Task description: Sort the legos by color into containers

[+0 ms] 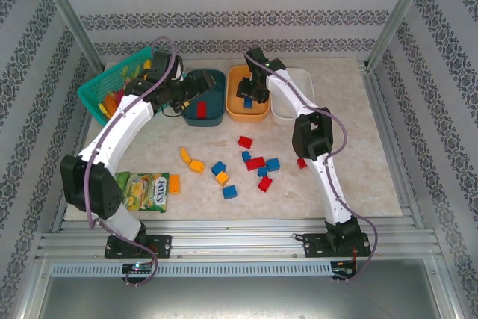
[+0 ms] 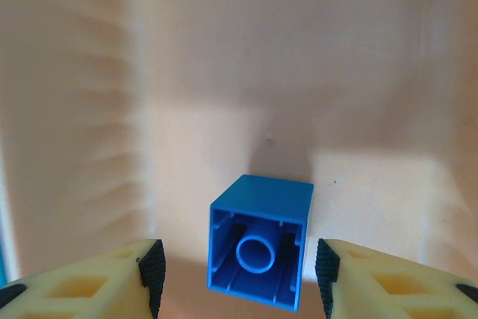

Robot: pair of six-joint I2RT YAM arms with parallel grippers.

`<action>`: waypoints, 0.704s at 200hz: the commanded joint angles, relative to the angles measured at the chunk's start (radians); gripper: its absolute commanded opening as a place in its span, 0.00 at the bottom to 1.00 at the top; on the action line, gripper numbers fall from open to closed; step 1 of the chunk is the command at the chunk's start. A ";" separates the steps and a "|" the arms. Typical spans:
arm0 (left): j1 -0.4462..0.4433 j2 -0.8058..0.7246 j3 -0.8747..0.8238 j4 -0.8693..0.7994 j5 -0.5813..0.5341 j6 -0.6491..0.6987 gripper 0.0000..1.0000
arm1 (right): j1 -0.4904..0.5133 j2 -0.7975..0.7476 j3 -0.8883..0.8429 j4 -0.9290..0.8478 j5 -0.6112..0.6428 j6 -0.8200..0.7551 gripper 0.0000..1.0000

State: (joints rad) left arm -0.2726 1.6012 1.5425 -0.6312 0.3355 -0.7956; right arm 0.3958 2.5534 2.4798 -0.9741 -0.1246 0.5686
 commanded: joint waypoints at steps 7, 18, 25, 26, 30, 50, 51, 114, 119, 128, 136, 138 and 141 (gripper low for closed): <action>0.011 -0.078 -0.039 -0.058 -0.017 0.010 0.97 | 0.023 -0.197 -0.031 0.003 0.010 -0.040 0.56; 0.011 -0.100 -0.053 -0.074 -0.019 0.010 0.97 | 0.031 -0.259 -0.089 0.028 0.009 -0.048 0.56; 0.012 -0.116 -0.064 -0.085 -0.021 0.010 0.97 | 0.038 -0.299 -0.131 0.048 0.007 -0.056 0.55; 0.011 -0.117 -0.065 -0.087 -0.021 0.011 0.97 | 0.039 -0.304 -0.136 0.051 0.006 -0.057 0.55; 0.011 -0.127 -0.073 -0.093 -0.025 0.011 0.97 | 0.043 -0.326 -0.163 0.061 0.006 -0.060 0.55; 0.012 -0.184 -0.116 -0.112 -0.033 0.009 0.97 | 0.066 -0.435 -0.297 0.109 0.003 -0.078 0.54; 0.012 -0.187 -0.119 -0.112 -0.034 0.010 0.97 | 0.068 -0.441 -0.304 0.112 0.002 -0.078 0.54; 0.010 -0.367 -0.276 -0.183 -0.035 0.001 0.97 | 0.149 -0.729 -0.693 0.239 -0.006 -0.114 0.53; 0.010 -0.383 -0.289 -0.192 -0.033 0.002 0.97 | 0.156 -0.746 -0.718 0.245 -0.006 -0.113 0.53; 0.010 -0.412 -0.309 -0.209 -0.028 0.005 0.97 | 0.164 -0.780 -0.768 0.258 -0.006 -0.110 0.53; 0.010 -0.434 -0.328 -0.222 -0.018 0.008 0.97 | 0.169 -0.811 -0.813 0.266 -0.005 -0.102 0.53; 0.011 -0.440 -0.333 -0.225 -0.014 0.007 0.97 | 0.170 -0.817 -0.824 0.268 -0.003 -0.100 0.53; 0.011 -0.449 -0.341 -0.227 -0.007 0.008 0.97 | 0.172 -0.829 -0.840 0.269 -0.001 -0.096 0.53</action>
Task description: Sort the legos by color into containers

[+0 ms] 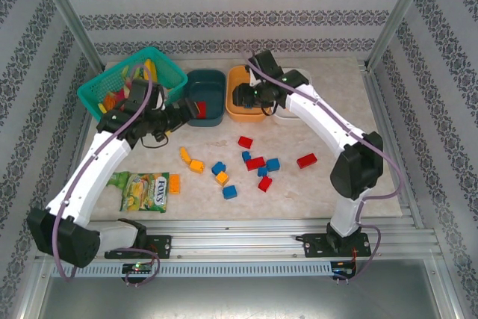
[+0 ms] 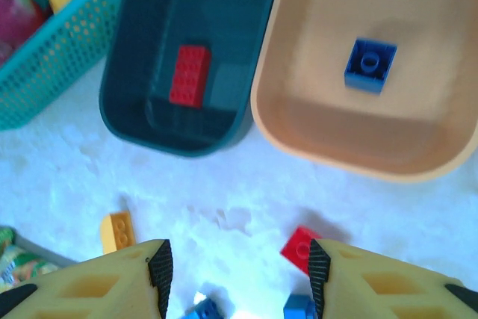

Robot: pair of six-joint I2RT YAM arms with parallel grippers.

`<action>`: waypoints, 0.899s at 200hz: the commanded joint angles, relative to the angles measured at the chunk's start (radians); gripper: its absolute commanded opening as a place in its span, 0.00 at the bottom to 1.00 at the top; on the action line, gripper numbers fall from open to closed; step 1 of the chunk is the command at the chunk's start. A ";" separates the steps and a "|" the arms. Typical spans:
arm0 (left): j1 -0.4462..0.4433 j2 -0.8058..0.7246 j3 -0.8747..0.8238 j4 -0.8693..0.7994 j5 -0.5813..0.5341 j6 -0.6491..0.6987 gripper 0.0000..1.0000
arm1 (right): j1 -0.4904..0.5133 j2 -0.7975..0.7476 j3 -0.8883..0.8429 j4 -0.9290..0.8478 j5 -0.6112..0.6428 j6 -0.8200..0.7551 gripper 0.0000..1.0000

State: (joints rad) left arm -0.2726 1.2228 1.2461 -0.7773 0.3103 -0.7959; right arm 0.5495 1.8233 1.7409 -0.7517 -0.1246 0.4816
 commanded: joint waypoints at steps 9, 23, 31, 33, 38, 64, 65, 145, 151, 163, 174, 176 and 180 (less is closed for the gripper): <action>0.010 -0.094 -0.070 -0.085 0.041 0.012 0.97 | 0.022 -0.137 -0.157 0.055 0.004 0.003 0.53; 0.007 -0.132 -0.116 -0.085 0.078 0.011 0.97 | 0.025 -0.203 -0.242 0.066 0.015 0.025 0.53; 0.002 -0.154 -0.141 -0.086 0.093 0.011 0.96 | 0.026 -0.238 -0.285 0.068 0.026 0.035 0.53; 0.001 -0.159 -0.148 -0.085 0.096 0.011 0.96 | 0.027 -0.246 -0.295 0.067 0.027 0.038 0.53; -0.001 -0.172 -0.163 -0.086 0.102 0.011 0.96 | 0.028 -0.270 -0.322 0.067 0.033 0.046 0.53; -0.015 -0.223 -0.224 -0.085 0.116 0.007 0.96 | 0.028 -0.370 -0.437 0.068 0.056 0.085 0.53; -0.015 -0.225 -0.227 -0.085 0.116 0.006 0.96 | 0.029 -0.372 -0.441 0.069 0.057 0.087 0.53; -0.088 -0.250 -0.305 -0.005 0.138 -0.026 0.94 | -0.081 -0.617 -0.772 0.018 0.160 0.368 0.56; -0.102 -0.250 -0.312 0.008 0.142 -0.027 0.94 | -0.097 -0.635 -0.800 0.013 0.164 0.389 0.57; -0.133 -0.250 -0.324 0.030 0.140 -0.034 0.94 | -0.136 -0.666 -0.855 0.018 0.157 0.420 0.59; -0.160 -0.246 -0.336 0.051 0.138 -0.040 0.94 | -0.176 -0.688 -0.903 0.031 0.143 0.439 0.61; -0.167 -0.246 -0.337 0.055 0.137 -0.042 0.94 | -0.184 -0.692 -0.910 0.033 0.141 0.441 0.61; -0.176 -0.245 -0.341 0.061 0.133 -0.046 0.94 | -0.200 -0.695 -0.923 0.038 0.132 0.445 0.61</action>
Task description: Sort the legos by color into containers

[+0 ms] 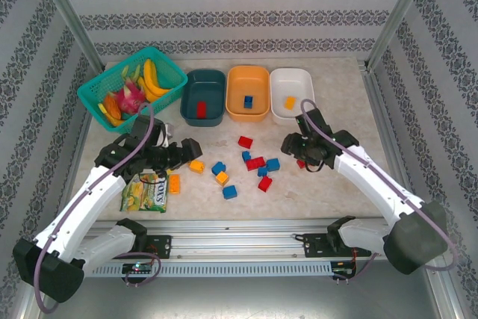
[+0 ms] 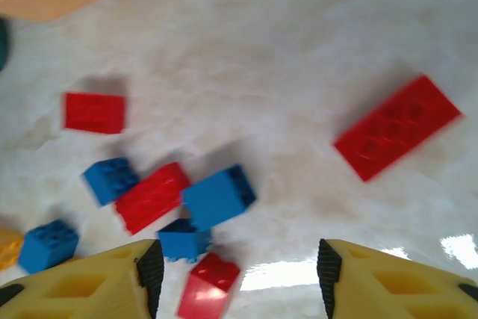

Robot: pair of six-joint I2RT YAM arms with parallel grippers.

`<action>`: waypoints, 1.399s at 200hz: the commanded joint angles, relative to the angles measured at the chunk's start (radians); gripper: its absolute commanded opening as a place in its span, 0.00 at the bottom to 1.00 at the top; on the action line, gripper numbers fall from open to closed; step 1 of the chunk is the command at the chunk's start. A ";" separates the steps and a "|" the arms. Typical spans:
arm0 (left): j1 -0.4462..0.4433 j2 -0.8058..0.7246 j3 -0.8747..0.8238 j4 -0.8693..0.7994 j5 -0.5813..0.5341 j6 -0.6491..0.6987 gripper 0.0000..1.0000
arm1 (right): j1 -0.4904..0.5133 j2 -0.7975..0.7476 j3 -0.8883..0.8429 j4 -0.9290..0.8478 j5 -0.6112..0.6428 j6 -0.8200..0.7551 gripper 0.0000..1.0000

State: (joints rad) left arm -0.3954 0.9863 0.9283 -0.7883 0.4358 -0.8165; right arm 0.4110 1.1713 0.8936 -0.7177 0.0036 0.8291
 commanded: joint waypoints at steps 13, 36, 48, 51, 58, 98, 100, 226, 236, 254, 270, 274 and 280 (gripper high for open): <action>-0.080 -0.003 -0.032 0.088 -0.009 -0.038 0.95 | -0.103 -0.050 -0.100 0.015 -0.016 0.103 0.61; -0.103 -0.001 -0.046 0.114 -0.030 -0.064 0.94 | -0.138 -0.032 -0.108 0.026 -0.020 0.096 0.63; -0.108 0.001 -0.045 0.128 -0.037 -0.073 0.94 | -0.154 -0.010 -0.111 0.034 -0.025 0.100 0.64; -0.109 0.002 -0.045 0.130 -0.038 -0.074 0.94 | -0.157 -0.005 -0.110 0.035 -0.029 0.100 0.64; -0.111 0.003 -0.042 0.133 -0.041 -0.076 0.94 | -0.169 0.005 -0.107 0.039 -0.039 0.101 0.64; -0.127 0.012 -0.033 0.130 -0.058 -0.074 0.94 | -0.169 0.013 -0.095 0.036 -0.046 0.074 0.64; -0.127 0.011 -0.034 0.129 -0.059 -0.075 0.94 | -0.168 0.013 -0.095 0.034 -0.047 0.072 0.64; -0.212 0.089 -0.025 0.171 -0.143 -0.099 0.93 | 0.063 -0.005 -0.107 0.077 -0.085 0.273 0.68; -0.213 0.089 -0.027 0.170 -0.144 -0.100 0.93 | 0.079 0.004 -0.115 0.110 -0.086 0.339 0.69; -0.215 0.087 -0.032 0.173 -0.143 -0.101 0.93 | 0.086 0.038 -0.144 0.184 -0.100 0.486 0.70; -0.220 0.087 -0.030 0.185 -0.138 -0.098 0.93 | 0.086 0.088 -0.156 0.239 -0.104 0.577 0.68; -0.221 0.085 -0.031 0.189 -0.136 -0.097 0.93 | 0.086 0.101 -0.156 0.249 -0.106 0.596 0.68; -0.225 0.086 -0.030 0.198 -0.133 -0.094 0.93 | 0.086 0.122 -0.154 0.264 -0.111 0.623 0.68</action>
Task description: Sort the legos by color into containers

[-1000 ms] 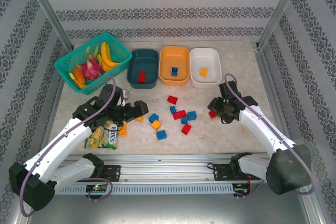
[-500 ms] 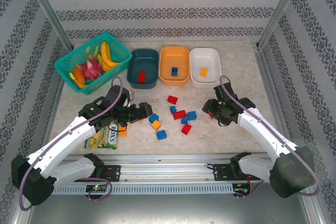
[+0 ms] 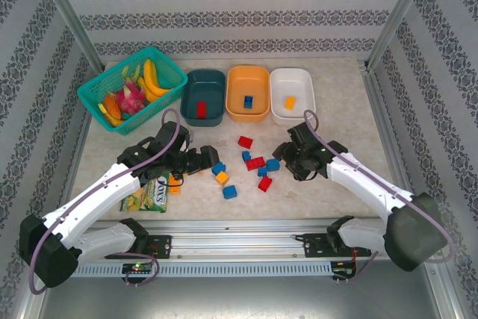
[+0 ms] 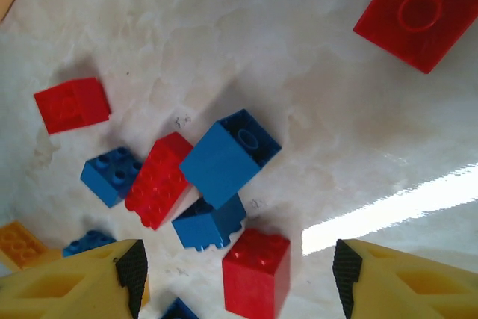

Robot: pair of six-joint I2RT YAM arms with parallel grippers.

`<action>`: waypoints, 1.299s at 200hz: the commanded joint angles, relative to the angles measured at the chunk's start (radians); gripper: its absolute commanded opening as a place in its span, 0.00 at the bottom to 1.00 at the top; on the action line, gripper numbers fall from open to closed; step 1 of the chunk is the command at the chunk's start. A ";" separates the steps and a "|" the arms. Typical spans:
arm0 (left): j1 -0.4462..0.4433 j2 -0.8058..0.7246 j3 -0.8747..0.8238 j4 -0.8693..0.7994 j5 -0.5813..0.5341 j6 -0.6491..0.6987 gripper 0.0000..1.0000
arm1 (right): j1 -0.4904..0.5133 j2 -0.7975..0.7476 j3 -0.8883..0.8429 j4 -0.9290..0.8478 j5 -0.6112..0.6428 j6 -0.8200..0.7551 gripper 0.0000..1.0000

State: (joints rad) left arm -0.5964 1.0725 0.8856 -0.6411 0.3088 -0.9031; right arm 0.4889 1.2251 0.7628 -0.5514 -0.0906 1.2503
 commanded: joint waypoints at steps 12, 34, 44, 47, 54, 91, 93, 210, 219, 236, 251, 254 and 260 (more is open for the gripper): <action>-0.029 0.001 0.009 0.072 0.008 -0.001 0.93 | 0.008 0.111 -0.025 0.136 -0.036 0.248 0.67; -0.037 -0.002 0.006 0.091 0.016 0.007 0.93 | 0.008 0.166 -0.029 0.188 -0.052 0.315 0.66; -0.039 -0.006 0.007 0.093 0.016 0.006 0.93 | 0.008 0.183 -0.027 0.206 -0.054 0.333 0.66; -0.039 -0.006 0.007 0.092 0.016 0.007 0.93 | 0.008 0.188 -0.026 0.208 -0.054 0.338 0.66; -0.040 -0.007 0.007 0.092 0.015 0.009 0.93 | 0.008 0.197 -0.022 0.207 -0.055 0.348 0.66; -0.040 -0.007 0.007 0.081 0.010 0.010 0.93 | 0.009 0.259 -0.005 0.220 -0.080 0.393 0.64; -0.040 -0.007 0.007 0.081 0.010 0.010 0.93 | 0.010 0.263 -0.004 0.220 -0.080 0.395 0.64; -0.030 0.023 0.116 0.057 -0.014 0.015 0.94 | 0.010 0.295 0.265 0.059 0.049 0.077 0.20; -0.010 0.052 0.162 0.041 -0.009 0.024 0.95 | 0.011 0.325 0.344 0.032 0.049 -0.024 0.20; 0.045 0.121 0.248 0.008 0.018 0.031 0.94 | 0.011 0.392 0.473 0.025 0.030 -0.173 0.20; 0.096 0.171 0.295 0.003 0.029 0.028 0.94 | 0.010 0.486 0.594 0.017 -0.014 -0.287 0.20; 0.105 0.179 0.302 0.002 0.029 0.025 0.94 | 0.011 0.508 0.626 0.009 -0.020 -0.307 0.20; 0.131 0.196 0.312 0.004 0.030 0.021 0.94 | 0.013 0.549 0.677 0.006 -0.040 -0.356 0.20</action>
State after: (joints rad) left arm -0.5442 1.2102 1.1446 -0.6048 0.3290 -0.8940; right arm 0.4892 1.6325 1.2819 -0.4900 -0.0963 1.1740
